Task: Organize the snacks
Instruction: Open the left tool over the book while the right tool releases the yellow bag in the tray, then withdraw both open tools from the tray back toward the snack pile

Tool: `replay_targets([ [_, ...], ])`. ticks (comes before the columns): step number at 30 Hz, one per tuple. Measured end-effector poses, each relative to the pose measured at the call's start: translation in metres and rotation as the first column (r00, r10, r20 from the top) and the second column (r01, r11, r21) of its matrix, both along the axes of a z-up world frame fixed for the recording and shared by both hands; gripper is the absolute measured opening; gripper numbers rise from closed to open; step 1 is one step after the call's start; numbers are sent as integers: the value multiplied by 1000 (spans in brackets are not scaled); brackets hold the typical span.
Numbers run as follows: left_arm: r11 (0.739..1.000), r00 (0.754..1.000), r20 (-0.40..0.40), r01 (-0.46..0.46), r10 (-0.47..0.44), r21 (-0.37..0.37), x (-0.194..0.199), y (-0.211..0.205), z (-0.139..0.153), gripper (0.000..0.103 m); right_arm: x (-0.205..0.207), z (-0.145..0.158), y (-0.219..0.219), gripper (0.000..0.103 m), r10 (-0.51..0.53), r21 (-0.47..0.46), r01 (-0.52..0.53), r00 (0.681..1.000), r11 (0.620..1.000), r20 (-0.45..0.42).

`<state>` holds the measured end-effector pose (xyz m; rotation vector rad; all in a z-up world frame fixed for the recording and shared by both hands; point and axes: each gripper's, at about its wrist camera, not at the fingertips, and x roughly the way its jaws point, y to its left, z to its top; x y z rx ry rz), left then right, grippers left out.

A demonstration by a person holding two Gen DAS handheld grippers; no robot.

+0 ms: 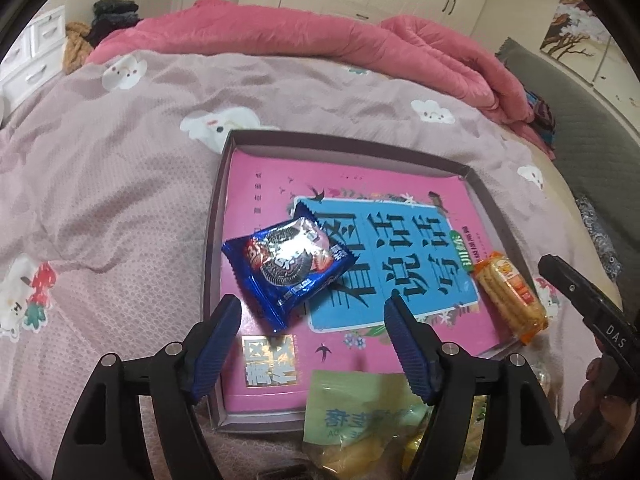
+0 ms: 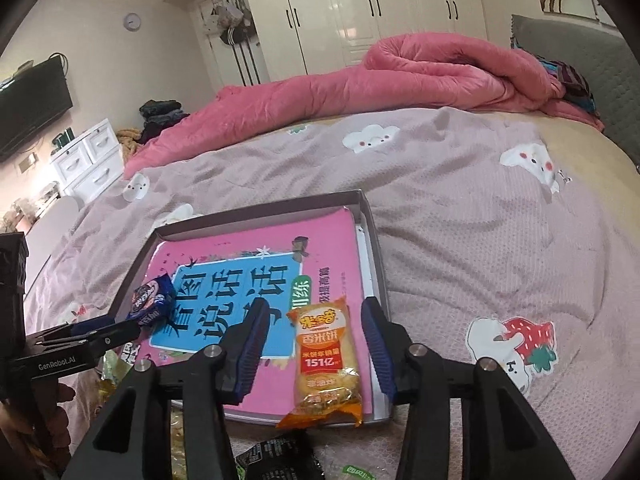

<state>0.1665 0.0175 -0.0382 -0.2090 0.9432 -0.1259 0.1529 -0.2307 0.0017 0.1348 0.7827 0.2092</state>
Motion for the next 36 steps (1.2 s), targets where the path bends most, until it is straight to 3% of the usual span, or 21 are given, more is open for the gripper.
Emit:
replay_targets([
  [8,1000,999,27,-24,25,-7,-7,8,11,76,-9,10,-12,52,-26,14,26,999,1000,17],
  [19,1000,999,30,-15,15,5,-22,10,14,76,-28,-17,-22,52,-47,-58,39,989,998,-143],
  [31,1000,999,54,-6,4,29,-37,4,20,76,-18,-27,-17,52,-62,-94,48,987,994,-149],
  [36,1000,998,66,-15,13,26,-41,7,26,76,-20,-18,-20,52,-62,-52,56,992,997,-112],
])
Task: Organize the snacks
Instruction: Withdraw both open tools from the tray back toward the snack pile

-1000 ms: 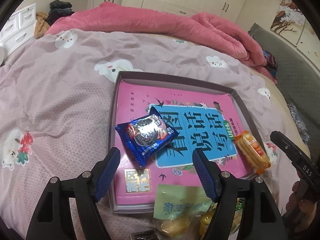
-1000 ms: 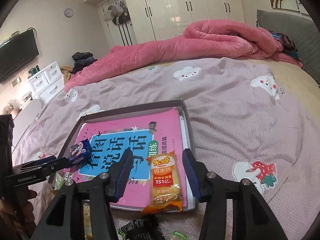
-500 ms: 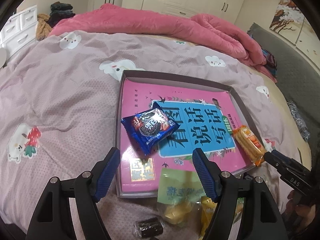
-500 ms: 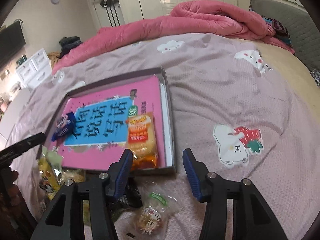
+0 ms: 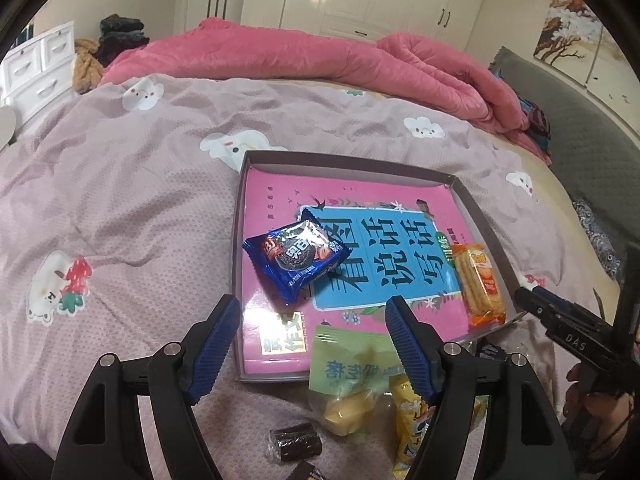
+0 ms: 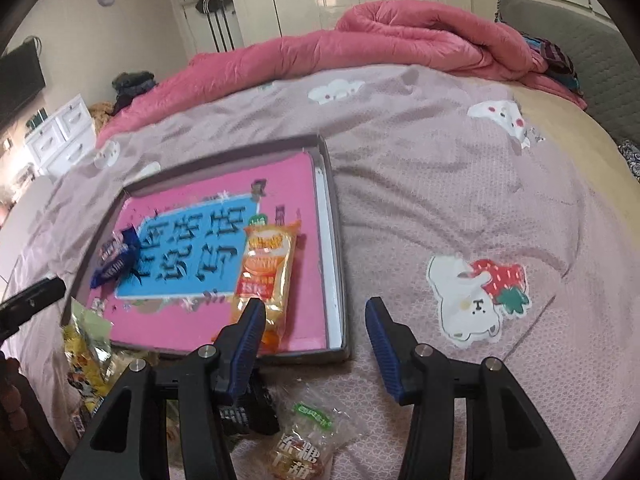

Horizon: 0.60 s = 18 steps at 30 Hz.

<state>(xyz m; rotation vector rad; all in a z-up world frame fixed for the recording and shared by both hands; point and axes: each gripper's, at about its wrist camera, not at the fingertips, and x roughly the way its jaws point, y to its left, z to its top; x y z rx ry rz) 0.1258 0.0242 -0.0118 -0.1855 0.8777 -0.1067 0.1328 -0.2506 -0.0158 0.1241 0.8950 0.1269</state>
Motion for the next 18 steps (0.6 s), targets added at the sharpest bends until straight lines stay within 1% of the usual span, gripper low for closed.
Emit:
replay_targets([
  [5,1000,1000,14,-17,17,-2,-6,5,8,76,-7,16,0,52,11,53,-15,998,998,62],
  [8,1000,999,26,-23,22,7,-10,7,14,77,-13,25,2,55,27,82,-34,995,996,94],
  [13,999,998,50,-33,32,21,-20,9,25,77,-23,35,10,57,53,90,-65,990,994,133],
  [18,999,998,51,-39,38,16,-28,12,29,77,-30,40,14,59,61,101,-76,987,992,146],
])
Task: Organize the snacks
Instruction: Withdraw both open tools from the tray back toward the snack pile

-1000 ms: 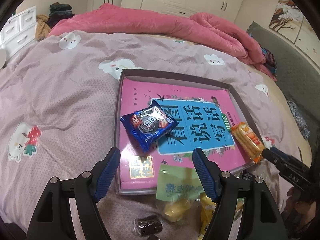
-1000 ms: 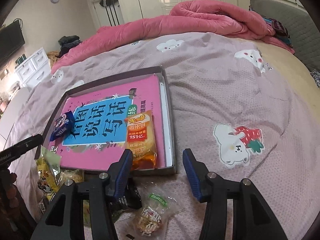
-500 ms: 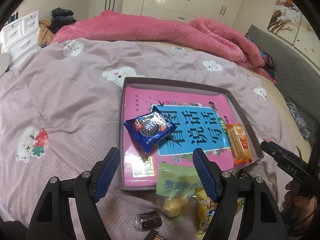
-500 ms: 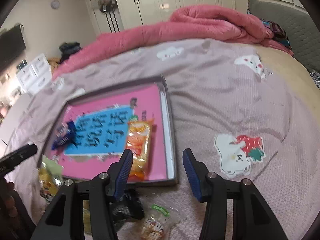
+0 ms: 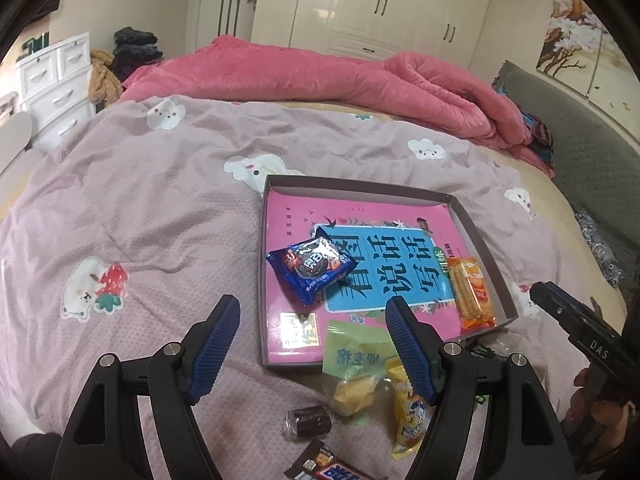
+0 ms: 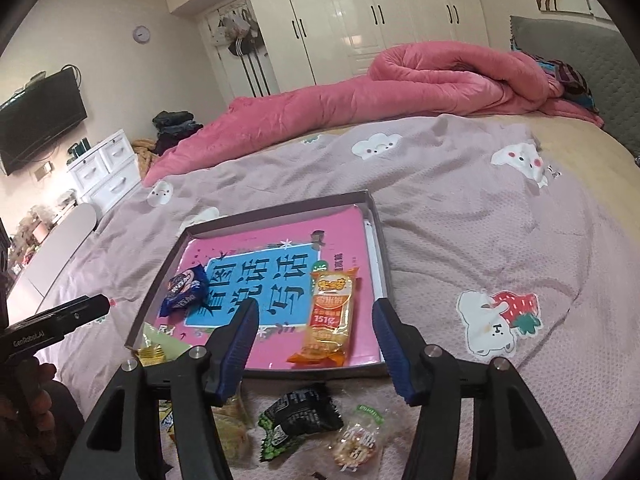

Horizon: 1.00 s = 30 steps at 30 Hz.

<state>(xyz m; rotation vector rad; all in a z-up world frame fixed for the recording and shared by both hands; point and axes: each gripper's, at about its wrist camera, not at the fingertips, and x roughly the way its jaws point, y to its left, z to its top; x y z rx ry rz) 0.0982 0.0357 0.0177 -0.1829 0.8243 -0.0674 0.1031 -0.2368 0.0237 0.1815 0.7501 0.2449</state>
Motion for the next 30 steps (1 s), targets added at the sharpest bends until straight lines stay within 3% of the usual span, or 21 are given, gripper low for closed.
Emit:
replay_targets([
  [15,999,997,-72,-37,36,-15,-31,5,-9,77,-25,3,19,62,41,-1,-41,999,999,9],
  [30,998,993,-113,-47,42,-41,-62,3,-13,77,-65,0,39,70,71,-29,-72,997,997,-36],
])
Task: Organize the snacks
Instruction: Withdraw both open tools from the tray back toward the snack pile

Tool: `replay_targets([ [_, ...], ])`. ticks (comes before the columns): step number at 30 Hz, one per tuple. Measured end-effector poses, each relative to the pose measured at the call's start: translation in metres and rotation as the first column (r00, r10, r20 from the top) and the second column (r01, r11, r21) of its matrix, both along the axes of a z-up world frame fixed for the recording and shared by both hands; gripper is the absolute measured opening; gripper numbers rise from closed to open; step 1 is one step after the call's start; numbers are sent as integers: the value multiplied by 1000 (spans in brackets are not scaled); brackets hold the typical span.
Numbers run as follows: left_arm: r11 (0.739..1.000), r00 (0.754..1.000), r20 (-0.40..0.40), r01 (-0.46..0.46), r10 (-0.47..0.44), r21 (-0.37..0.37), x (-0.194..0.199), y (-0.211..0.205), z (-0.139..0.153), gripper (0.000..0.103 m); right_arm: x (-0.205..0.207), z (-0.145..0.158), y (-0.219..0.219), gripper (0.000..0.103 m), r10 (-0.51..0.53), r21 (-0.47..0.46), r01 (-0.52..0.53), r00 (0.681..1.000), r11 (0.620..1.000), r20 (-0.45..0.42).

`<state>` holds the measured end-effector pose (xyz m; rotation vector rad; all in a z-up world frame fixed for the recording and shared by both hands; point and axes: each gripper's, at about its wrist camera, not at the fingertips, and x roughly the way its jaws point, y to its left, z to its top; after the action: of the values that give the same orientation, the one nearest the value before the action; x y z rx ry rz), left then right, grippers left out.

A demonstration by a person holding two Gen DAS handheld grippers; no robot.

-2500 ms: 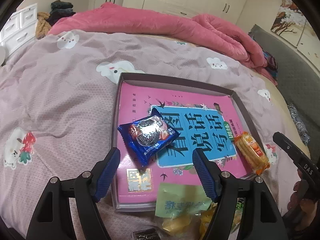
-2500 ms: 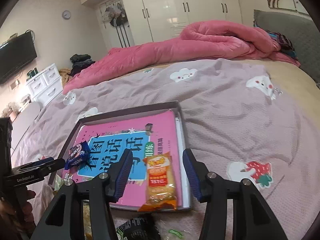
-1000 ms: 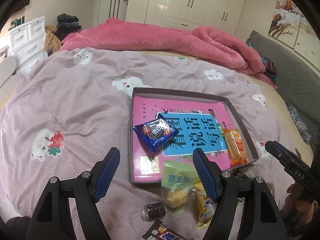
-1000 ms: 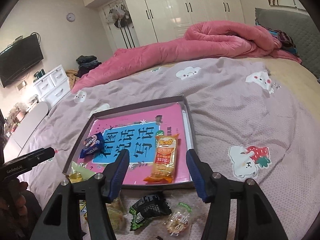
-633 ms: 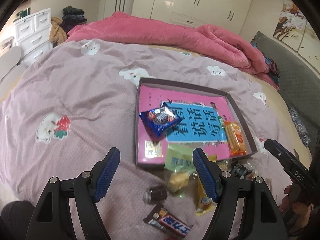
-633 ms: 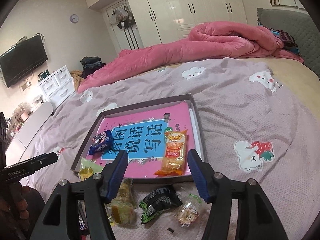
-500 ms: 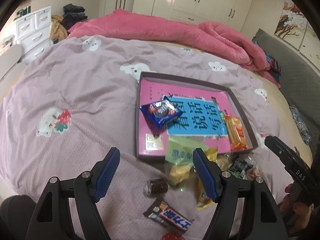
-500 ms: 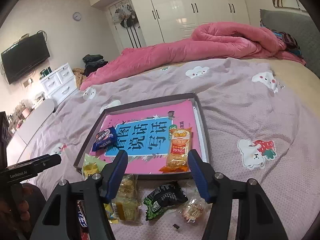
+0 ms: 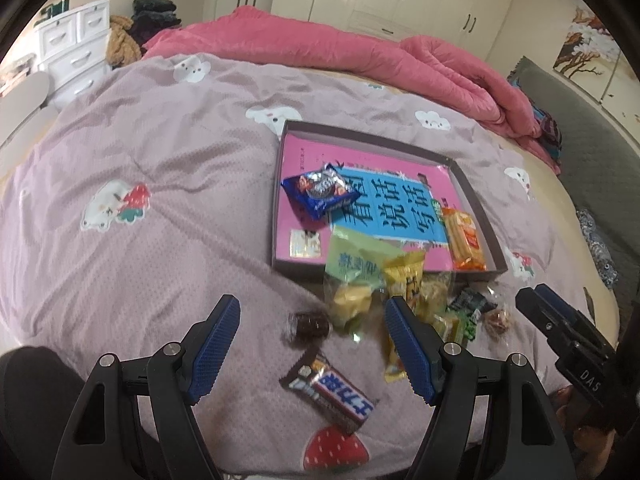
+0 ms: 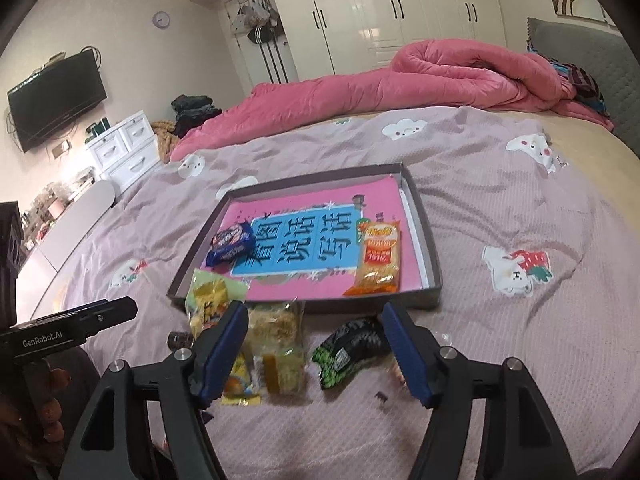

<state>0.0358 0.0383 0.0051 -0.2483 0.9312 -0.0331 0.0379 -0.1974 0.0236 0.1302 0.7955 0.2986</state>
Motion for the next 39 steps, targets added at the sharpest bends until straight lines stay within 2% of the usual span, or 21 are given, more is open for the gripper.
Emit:
replay_targets([
  [13,999,996,-84,-26,23,-44,-20,5,-19,77,-20,-4,26,70,62,-58,-62,998,996,-3],
  [23,999,992,-120,-37,32,-40,-27,2,-27,77,-26,-9,33,70,86,-66,-89,996,994,-35],
  [39,995,968,-248,-60,38,-84,-22,-10,-61,76,-23,-27,34,70,95,-73,-103,991,992,-99],
])
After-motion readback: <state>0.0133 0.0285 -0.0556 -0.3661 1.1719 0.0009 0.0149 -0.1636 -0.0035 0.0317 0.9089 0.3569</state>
